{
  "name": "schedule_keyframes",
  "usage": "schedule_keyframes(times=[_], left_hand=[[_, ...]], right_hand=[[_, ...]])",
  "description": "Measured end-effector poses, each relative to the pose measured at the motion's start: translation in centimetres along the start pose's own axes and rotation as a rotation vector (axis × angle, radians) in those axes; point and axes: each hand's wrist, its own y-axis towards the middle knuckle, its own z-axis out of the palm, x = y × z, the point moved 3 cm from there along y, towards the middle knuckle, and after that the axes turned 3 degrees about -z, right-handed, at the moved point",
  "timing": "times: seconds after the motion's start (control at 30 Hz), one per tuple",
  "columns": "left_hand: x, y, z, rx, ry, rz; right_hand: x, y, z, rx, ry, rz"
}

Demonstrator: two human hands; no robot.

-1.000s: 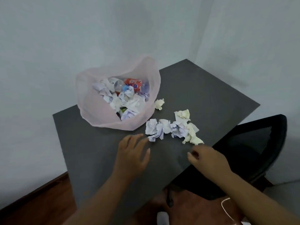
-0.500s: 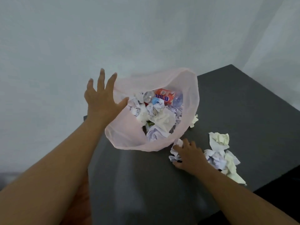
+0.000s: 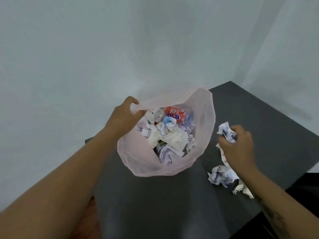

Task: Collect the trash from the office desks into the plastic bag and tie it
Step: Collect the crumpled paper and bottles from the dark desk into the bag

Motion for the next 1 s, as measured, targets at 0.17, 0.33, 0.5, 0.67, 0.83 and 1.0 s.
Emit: schedule_keyframes(times=[0.17, 0.33, 0.5, 0.67, 0.83, 1.0], left_hand=[[-1.4, -0.7, -1.5, -0.072, -0.072, 0.136], [-2.2, -0.9, -2.4, -0.075, -0.101, 0.084], [-2.3, -1.3, -1.5, -0.062, -0.072, 0.107], [-2.3, -1.7, 1.3, -0.025, -0.014, 0.126], [-2.3, -2.1, 5.0, -0.001, 0.080, 0.130], [-2.2, -2.5, 6.5, -0.006, 0.157, 0.124]], right_hand=[[11.9, -0.7, 1.8, 0.058, 0.028, -0.304], [12.3, -1.1, 8.3, 0.524, -0.356, -0.336], [8.8, 0.0, 3.1, 0.236, -0.279, -0.347], [-1.8, 0.5, -2.5, -0.105, -0.222, 0.016], [-11.3, -3.9, 0.2, 0.434, -0.599, 0.214], [-13.5, -7.9, 4.2, 0.344, -0.668, 0.105]])
